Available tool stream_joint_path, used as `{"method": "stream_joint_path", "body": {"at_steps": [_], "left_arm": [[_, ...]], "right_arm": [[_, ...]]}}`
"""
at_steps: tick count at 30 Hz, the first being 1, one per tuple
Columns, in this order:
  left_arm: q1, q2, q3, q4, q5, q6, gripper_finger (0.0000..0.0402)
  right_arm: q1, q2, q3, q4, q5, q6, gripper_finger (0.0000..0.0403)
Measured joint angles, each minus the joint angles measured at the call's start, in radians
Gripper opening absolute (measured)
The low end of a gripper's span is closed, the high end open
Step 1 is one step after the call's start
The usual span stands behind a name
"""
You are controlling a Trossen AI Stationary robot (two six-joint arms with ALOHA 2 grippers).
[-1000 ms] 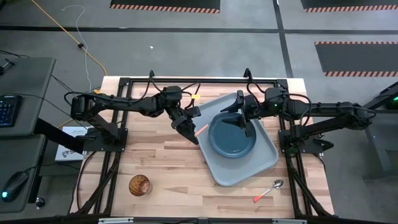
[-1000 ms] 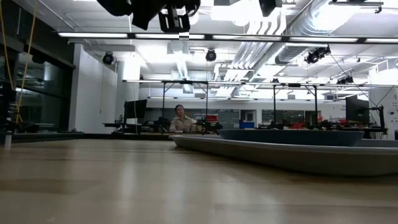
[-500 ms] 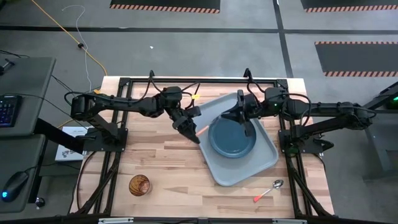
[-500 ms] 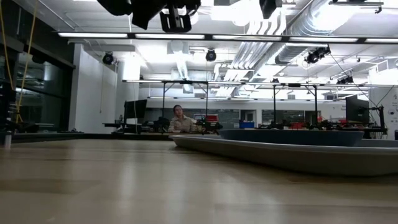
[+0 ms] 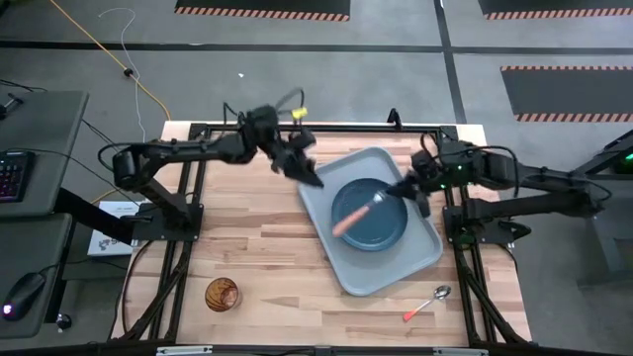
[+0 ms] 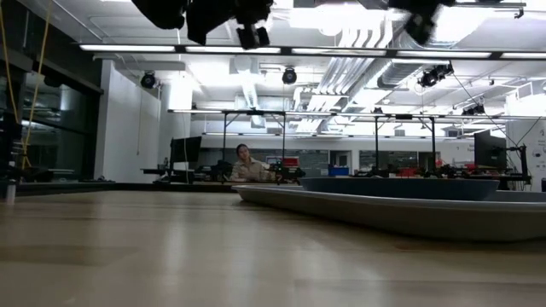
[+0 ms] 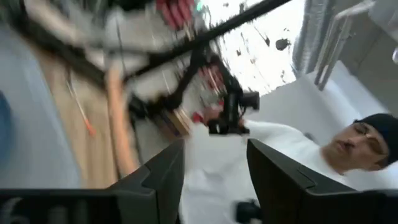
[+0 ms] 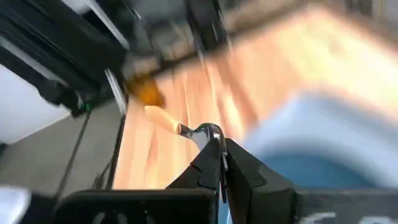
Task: Pick and place plate/cup/fork/spoon on tray
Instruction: Put the orange fork on the right side of the dark blue plate
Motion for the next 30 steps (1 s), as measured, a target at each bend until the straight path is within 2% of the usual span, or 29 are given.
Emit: {"method": "stream_joint_path", "body": {"at_steps": [4,8,13,18,21,24,30], "left_arm": [[0.072,0.0,0.081,-0.001,-0.071,0.143,0.0163],[0.1,-0.001,0.126,-0.003,-0.172,0.27,0.0161],[0.108,-0.009,0.13,-0.027,-0.2,0.329,0.0161],[0.12,-0.037,0.13,-0.049,-0.23,0.374,0.0161],[0.122,-0.045,0.13,-0.047,-0.268,0.382,0.0161],[0.125,-0.049,0.129,-0.049,-0.277,0.39,0.0161],[0.12,-0.05,0.129,-0.048,-0.291,0.383,0.0161]], "right_arm": [[0.088,-0.04,0.0,-0.29,-0.007,0.229,0.0001],[0.254,-0.042,-0.011,-0.454,0.019,0.493,0.0001],[0.514,-0.059,-0.115,-0.426,0.117,0.838,0.0],[0.712,-0.099,-0.27,-0.27,0.349,1.137,0.0],[0.761,-0.106,-0.354,-0.196,0.429,1.25,0.0],[0.784,-0.106,-0.416,-0.173,0.466,1.339,0.0],[0.787,-0.108,-0.484,-0.149,0.502,1.416,0.0]]}}
